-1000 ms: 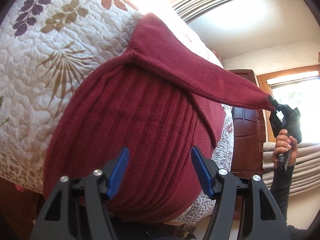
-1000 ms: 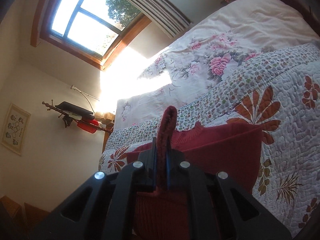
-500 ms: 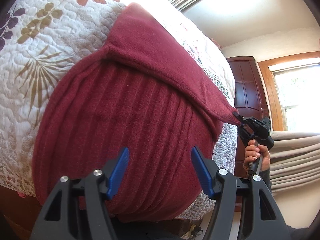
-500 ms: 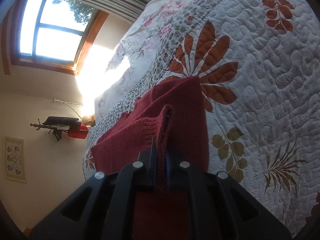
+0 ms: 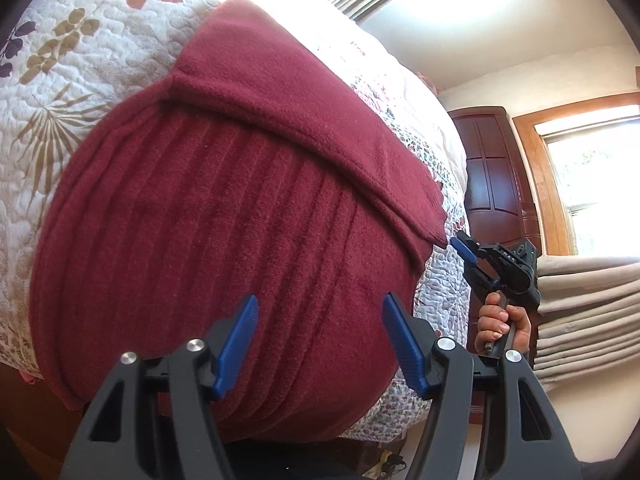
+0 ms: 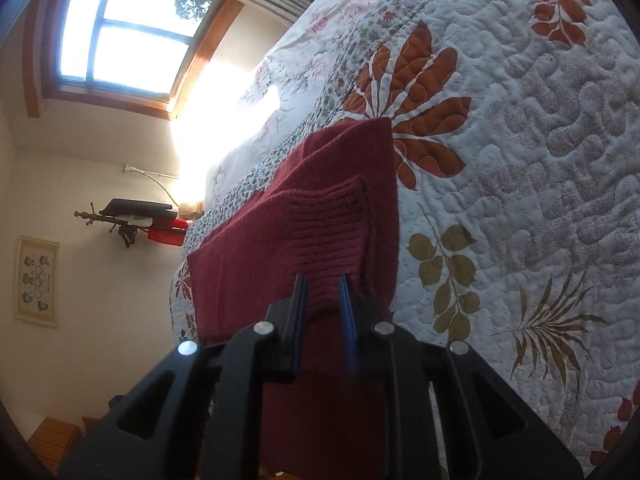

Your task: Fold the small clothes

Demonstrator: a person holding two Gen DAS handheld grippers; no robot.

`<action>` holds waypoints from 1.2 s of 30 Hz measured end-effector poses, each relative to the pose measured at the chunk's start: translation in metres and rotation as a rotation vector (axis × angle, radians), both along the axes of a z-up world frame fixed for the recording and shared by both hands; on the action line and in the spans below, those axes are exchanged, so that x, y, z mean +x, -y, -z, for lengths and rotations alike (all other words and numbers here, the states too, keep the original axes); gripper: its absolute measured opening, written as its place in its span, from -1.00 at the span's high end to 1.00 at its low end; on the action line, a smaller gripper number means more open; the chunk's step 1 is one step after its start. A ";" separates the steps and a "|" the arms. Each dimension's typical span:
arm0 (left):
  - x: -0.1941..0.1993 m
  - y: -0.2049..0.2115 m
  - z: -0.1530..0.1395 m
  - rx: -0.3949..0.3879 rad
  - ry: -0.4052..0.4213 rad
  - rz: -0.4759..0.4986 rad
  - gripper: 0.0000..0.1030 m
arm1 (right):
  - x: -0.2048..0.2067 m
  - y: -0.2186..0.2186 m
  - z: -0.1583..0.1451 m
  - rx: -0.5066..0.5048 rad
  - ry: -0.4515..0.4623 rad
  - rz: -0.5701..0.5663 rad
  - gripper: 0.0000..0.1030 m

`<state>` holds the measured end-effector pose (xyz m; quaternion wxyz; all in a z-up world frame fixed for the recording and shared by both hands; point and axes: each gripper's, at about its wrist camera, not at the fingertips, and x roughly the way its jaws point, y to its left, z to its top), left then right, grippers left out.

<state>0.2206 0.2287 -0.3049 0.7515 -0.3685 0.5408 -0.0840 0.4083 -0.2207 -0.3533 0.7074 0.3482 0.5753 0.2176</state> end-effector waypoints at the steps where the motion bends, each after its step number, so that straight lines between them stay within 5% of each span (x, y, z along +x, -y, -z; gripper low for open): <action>1: -0.004 0.003 -0.002 0.005 0.003 -0.009 -0.26 | 0.001 -0.003 0.008 -0.006 -0.013 -0.007 0.67; 4: -0.026 0.002 -0.008 0.031 0.010 -0.063 -0.27 | 0.002 0.002 0.016 -0.029 -0.022 0.011 0.80; 8: -0.070 -0.026 -0.022 0.096 0.039 -0.194 -0.53 | -0.015 0.018 -0.009 -0.021 0.050 0.009 0.59; 15: -0.134 -0.111 -0.005 0.122 -0.027 -0.329 -0.70 | -0.097 0.053 -0.027 -0.065 0.049 -0.024 -0.30; 20: -0.150 -0.148 0.044 0.157 -0.099 -0.171 -0.70 | -0.181 0.055 -0.008 -0.100 -0.026 0.024 -0.48; 27: -0.159 -0.132 0.121 0.146 -0.144 0.153 -0.70 | -0.292 0.023 0.021 -0.132 -0.155 0.092 -0.48; 36: -0.142 -0.125 0.174 0.071 -0.196 0.207 -0.59 | -0.363 -0.011 0.021 -0.134 -0.180 0.146 -0.48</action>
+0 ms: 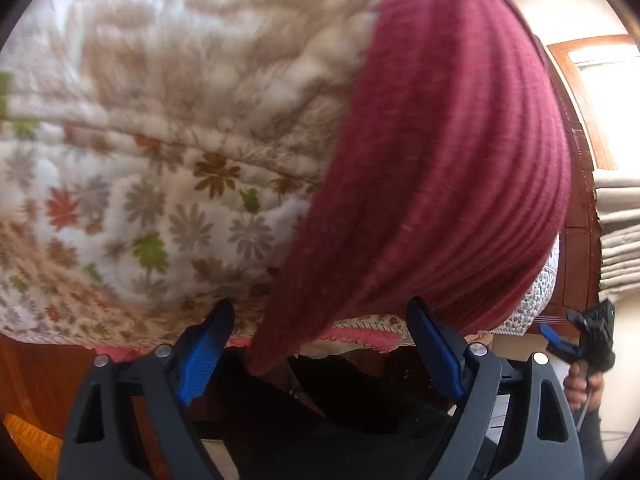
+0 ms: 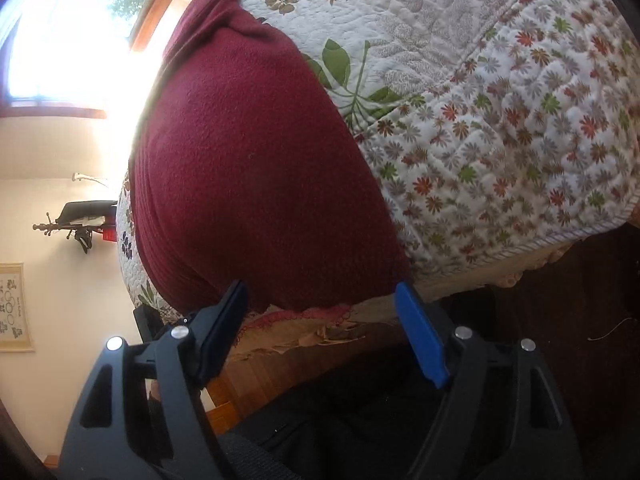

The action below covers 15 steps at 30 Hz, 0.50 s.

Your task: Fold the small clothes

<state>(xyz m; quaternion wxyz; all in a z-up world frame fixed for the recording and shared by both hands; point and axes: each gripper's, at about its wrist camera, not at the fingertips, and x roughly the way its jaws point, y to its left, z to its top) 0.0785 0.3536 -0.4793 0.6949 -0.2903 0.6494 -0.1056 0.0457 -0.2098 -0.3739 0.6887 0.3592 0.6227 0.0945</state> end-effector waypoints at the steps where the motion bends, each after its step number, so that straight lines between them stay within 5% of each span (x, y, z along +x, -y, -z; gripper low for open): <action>1: 0.002 0.000 0.003 -0.016 -0.013 0.000 -0.08 | -0.004 -0.001 -0.001 -0.003 0.003 0.005 -0.48; 3: 0.004 -0.002 0.005 -0.036 -0.042 0.011 0.68 | -0.012 0.001 -0.003 -0.006 0.013 0.023 -0.48; 4: 0.003 -0.003 0.002 -0.046 -0.043 0.006 0.86 | -0.016 0.003 -0.003 -0.004 0.016 0.037 -0.48; 8: -0.015 -0.014 -0.027 -0.221 -0.028 -0.051 0.87 | -0.029 0.016 0.005 0.042 0.025 0.107 -0.48; 15: -0.037 -0.034 -0.129 -0.495 0.084 -0.167 0.88 | -0.057 0.036 0.055 0.229 -0.009 0.256 -0.54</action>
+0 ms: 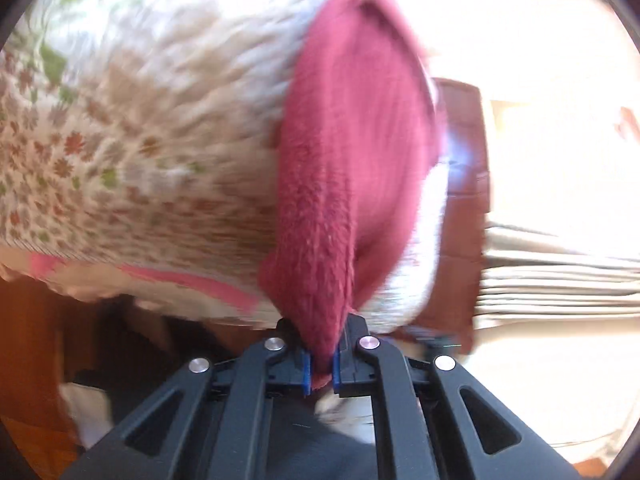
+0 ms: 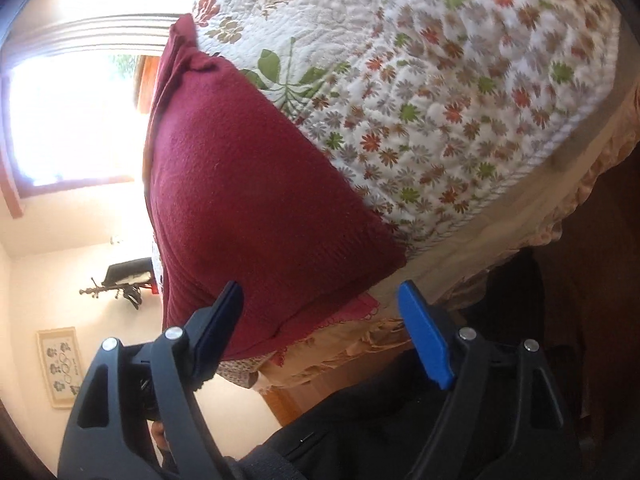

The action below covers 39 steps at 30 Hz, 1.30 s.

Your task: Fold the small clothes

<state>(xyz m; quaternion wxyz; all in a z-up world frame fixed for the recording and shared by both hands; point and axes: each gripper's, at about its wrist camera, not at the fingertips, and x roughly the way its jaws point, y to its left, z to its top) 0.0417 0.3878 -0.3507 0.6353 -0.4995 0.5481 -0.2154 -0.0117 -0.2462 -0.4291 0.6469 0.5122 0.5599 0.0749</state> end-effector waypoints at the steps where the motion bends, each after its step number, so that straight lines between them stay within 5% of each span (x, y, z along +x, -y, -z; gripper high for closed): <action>1: 0.000 0.000 -0.014 -0.030 0.017 -0.014 0.87 | -0.005 0.000 0.009 0.030 -0.004 0.026 -0.55; 7: 0.009 0.007 -0.068 -0.136 0.076 -0.036 0.88 | -0.029 -0.018 0.064 0.266 -0.023 0.184 -0.63; 17: 0.020 0.022 -0.095 -0.115 0.082 -0.003 0.88 | -0.033 -0.042 0.094 0.494 0.036 0.339 -0.68; 18: 0.019 0.023 -0.096 -0.116 0.083 -0.003 0.88 | -0.032 -0.043 0.095 0.498 0.037 0.338 -0.52; 19: 0.018 0.022 -0.096 -0.117 0.083 -0.004 0.88 | -0.028 -0.045 0.094 0.501 0.041 0.338 -0.10; 21: 0.016 0.021 -0.091 -0.119 0.085 -0.010 0.88 | -0.027 -0.044 0.090 0.474 0.039 0.335 0.56; 26: -0.004 0.008 -0.060 -0.128 0.053 -0.063 0.88 | -0.031 -0.022 0.024 0.296 0.111 0.312 0.90; 32: -0.048 -0.015 -0.012 -0.162 0.003 -0.164 0.89 | -0.032 -0.018 -0.074 0.091 0.236 0.217 0.91; 39: -0.076 -0.030 0.023 -0.227 0.005 -0.229 0.89 | -0.035 -0.031 -0.097 0.022 0.228 0.194 0.91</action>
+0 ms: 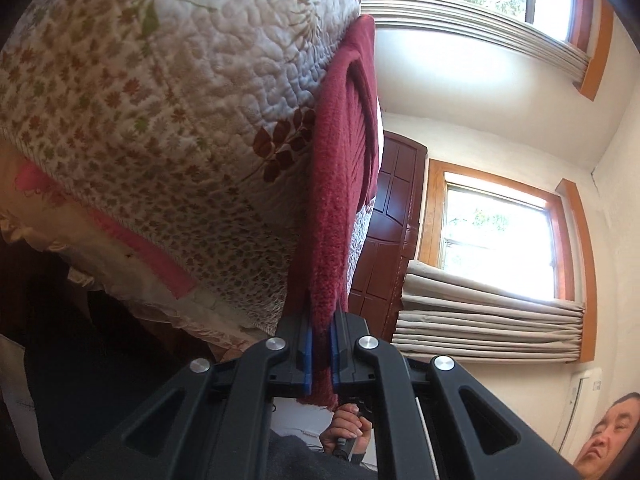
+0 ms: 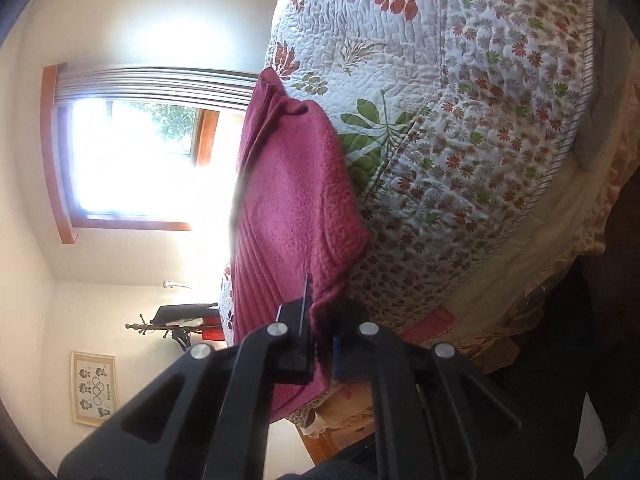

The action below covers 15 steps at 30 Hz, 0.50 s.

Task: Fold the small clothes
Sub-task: 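Lift the hem with both grippers and fold it toward the collar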

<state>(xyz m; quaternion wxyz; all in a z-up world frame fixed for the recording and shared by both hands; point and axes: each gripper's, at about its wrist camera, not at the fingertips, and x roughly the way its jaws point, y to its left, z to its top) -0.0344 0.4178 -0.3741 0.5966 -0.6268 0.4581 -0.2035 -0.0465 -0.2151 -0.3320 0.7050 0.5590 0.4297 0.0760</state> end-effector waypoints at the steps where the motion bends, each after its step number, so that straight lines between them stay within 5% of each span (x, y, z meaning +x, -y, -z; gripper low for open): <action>1: -0.001 -0.001 0.002 -0.006 0.002 -0.001 0.89 | 0.001 0.000 -0.001 0.001 -0.004 -0.001 0.91; 7: 0.006 -0.001 -0.004 -0.066 0.045 -0.010 0.89 | 0.006 -0.006 -0.024 -0.017 0.045 -0.018 0.91; 15: 0.036 -0.007 -0.054 -0.201 0.156 -0.089 0.89 | 0.047 0.001 -0.083 -0.040 0.153 -0.037 0.91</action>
